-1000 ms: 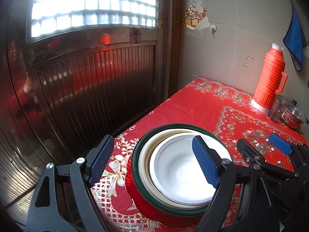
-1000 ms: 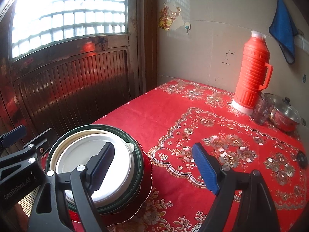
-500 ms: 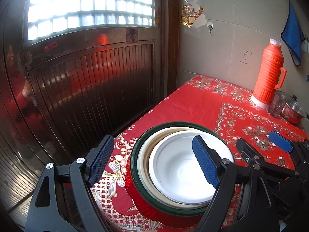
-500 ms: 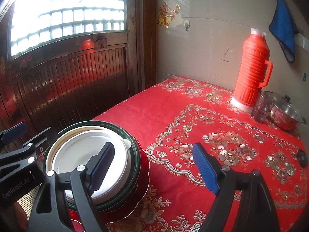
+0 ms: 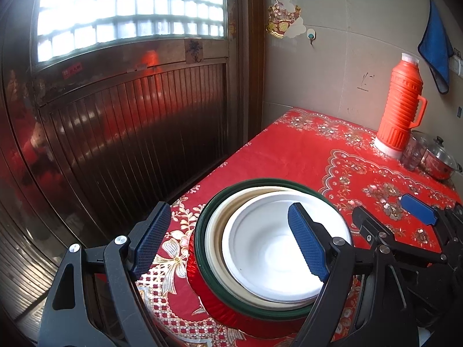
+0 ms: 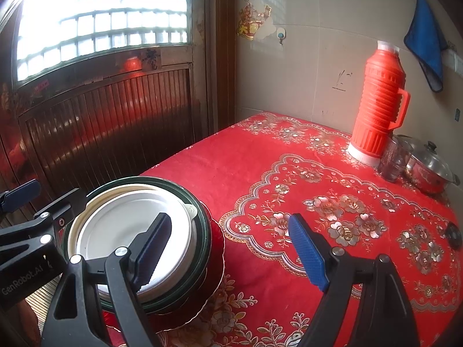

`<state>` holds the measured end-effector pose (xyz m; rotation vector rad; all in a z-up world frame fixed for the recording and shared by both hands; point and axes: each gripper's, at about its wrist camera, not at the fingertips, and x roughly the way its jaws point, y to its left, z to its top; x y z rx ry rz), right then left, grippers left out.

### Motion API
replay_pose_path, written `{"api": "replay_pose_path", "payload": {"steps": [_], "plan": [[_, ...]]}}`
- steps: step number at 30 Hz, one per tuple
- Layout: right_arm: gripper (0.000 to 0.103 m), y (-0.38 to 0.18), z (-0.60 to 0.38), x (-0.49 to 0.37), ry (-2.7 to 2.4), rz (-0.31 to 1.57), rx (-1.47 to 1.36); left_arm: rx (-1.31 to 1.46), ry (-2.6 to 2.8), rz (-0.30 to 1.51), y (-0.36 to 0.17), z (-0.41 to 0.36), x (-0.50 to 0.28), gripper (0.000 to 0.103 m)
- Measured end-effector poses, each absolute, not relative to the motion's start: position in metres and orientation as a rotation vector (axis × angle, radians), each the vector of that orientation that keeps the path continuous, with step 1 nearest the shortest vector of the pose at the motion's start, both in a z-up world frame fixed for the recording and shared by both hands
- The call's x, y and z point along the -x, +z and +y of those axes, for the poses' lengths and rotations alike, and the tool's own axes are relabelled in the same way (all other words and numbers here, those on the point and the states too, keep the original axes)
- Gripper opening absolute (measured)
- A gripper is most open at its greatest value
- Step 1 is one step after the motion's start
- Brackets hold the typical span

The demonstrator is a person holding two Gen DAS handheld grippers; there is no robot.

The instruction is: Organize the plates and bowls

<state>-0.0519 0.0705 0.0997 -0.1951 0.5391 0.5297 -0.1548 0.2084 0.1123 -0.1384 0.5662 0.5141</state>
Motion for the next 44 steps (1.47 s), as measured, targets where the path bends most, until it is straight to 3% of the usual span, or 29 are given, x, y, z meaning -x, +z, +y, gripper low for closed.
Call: {"api": "replay_pose_path", "payload": {"steps": [44], "plan": [[0.083,0.0981,0.0756,0.0564,0.545,0.535,0.199,0.140,0.481,0.557,0.1091,0.2111,0.1601,0.084]]}}
